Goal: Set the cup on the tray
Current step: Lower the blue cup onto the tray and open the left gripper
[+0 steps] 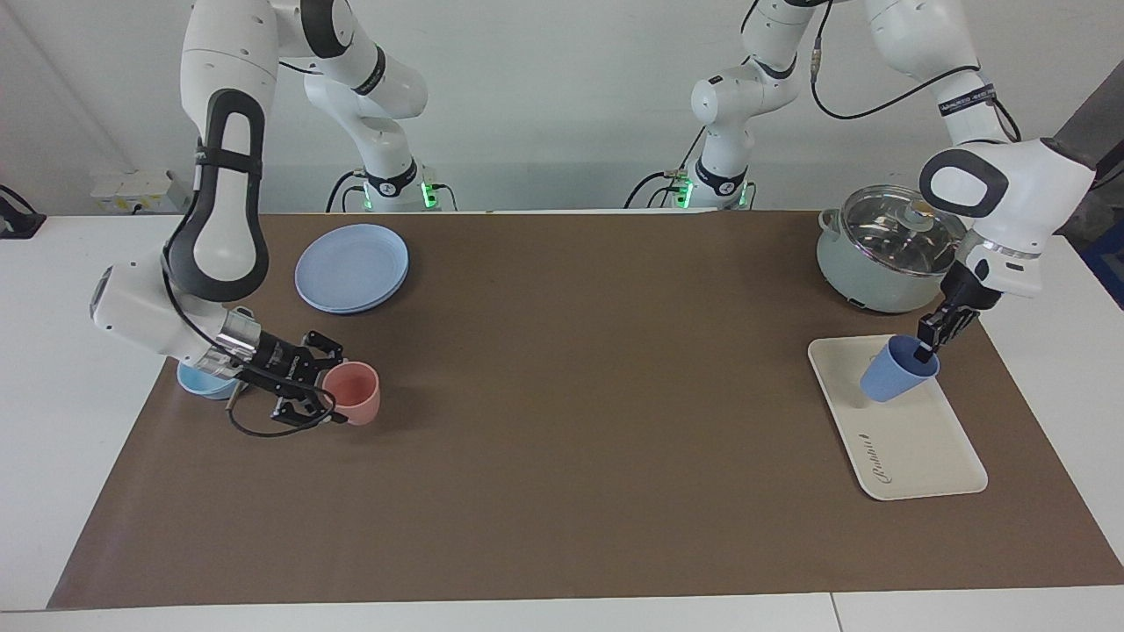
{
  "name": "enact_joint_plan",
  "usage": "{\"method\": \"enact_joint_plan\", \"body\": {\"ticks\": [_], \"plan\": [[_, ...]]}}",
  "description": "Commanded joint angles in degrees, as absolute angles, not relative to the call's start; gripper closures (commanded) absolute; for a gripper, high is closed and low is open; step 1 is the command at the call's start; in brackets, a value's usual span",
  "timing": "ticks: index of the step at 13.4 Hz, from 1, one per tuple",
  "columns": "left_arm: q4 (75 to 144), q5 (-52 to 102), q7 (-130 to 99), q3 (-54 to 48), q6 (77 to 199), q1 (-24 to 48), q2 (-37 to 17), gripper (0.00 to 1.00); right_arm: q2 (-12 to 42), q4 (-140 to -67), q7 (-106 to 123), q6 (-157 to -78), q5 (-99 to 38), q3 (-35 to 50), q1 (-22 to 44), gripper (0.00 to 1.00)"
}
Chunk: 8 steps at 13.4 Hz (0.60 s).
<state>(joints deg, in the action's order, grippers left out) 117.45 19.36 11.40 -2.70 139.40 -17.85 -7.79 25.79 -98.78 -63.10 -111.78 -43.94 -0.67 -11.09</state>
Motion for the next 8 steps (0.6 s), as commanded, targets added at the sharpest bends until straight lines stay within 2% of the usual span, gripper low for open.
{"method": "enact_joint_plan", "body": {"ticks": [1,3,4,5,6,7,8], "plan": [[120.50,20.48,14.85,-3.25,142.82,-18.63,-7.29,1.00,26.72,-98.26,-59.51,-110.57,-44.91,0.00,-13.44,1.00],[120.15,20.48,15.64,-3.25,142.82,-18.11,-7.82,0.96,26.63,-99.14,-56.87,-109.60,-45.26,-0.09,-14.76,1.00],[119.19,20.39,15.73,-3.25,142.13,-17.84,-8.17,0.17,26.28,-99.84,-56.69,-109.51,-45.26,-0.09,-15.20,1.00],[117.70,20.30,15.56,-3.25,141.25,-17.75,-8.17,0.00,25.93,-100.63,-56.52,-109.25,-45.26,0.00,-15.47,1.00],[116.12,19.69,15.38,-3.34,138.54,-17.67,-7.56,0.00,25.75,-101.07,-56.51,-109.42,-45.35,-0.09,-15.12,1.00],[113.41,19.34,15.21,-3.34,134.77,-17.32,-7.21,0.00,25.66,-101.60,-56.17,-109.77,-45.35,-0.09,-14.94,0.76],[110.25,17.68,14.94,-3.34,130.56,-17.23,-7.21,0.00,24.79,-102.38,-54.60,-109.43,-45.35,-0.09,-14.77,0.31]]}}
